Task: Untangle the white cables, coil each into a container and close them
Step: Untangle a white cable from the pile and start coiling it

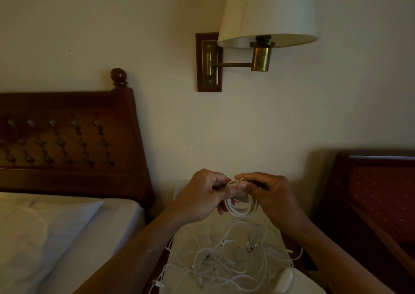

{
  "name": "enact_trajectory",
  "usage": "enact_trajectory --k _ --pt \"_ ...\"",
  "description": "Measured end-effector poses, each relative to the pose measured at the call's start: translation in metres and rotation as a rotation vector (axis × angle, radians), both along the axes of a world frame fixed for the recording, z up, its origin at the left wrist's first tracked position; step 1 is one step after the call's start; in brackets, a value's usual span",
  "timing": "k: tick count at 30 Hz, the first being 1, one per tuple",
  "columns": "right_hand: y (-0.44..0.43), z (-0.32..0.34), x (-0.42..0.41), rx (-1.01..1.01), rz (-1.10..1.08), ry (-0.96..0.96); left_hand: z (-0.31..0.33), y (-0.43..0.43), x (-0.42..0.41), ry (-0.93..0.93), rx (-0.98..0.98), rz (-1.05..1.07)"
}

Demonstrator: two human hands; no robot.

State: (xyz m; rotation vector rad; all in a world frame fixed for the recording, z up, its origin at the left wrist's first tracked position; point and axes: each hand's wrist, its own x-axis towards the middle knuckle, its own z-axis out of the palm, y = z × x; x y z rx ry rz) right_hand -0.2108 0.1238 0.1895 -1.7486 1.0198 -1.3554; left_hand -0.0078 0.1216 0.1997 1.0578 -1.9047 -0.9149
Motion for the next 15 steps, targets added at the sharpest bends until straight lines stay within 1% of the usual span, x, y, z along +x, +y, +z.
enact_trajectory --k 6,8,9,10,11,12,15 --pt "0.006 -0.011 0.003 0.082 0.004 0.007 -0.020 0.007 -0.010 0.173 -0.018 0.060" --pt "0.005 -0.014 0.004 0.110 -0.123 0.012 -0.022 0.007 -0.010 0.212 -0.017 0.083" --pt "0.005 -0.015 0.003 0.159 -0.180 -0.047 -0.022 0.006 -0.009 0.226 -0.012 0.104" --pt "0.005 -0.015 0.003 0.229 -0.185 -0.131 -0.022 0.004 -0.007 0.240 -0.010 0.121" --pt "0.005 -0.017 0.002 0.297 -0.151 -0.186 -0.023 0.003 -0.005 0.245 -0.013 0.135" --pt "0.007 -0.020 0.001 0.339 -0.099 -0.198 -0.024 0.002 -0.004 0.248 -0.013 0.139" --pt "0.013 -0.027 0.003 0.346 0.048 -0.178 -0.027 0.000 -0.003 0.214 -0.040 0.133"
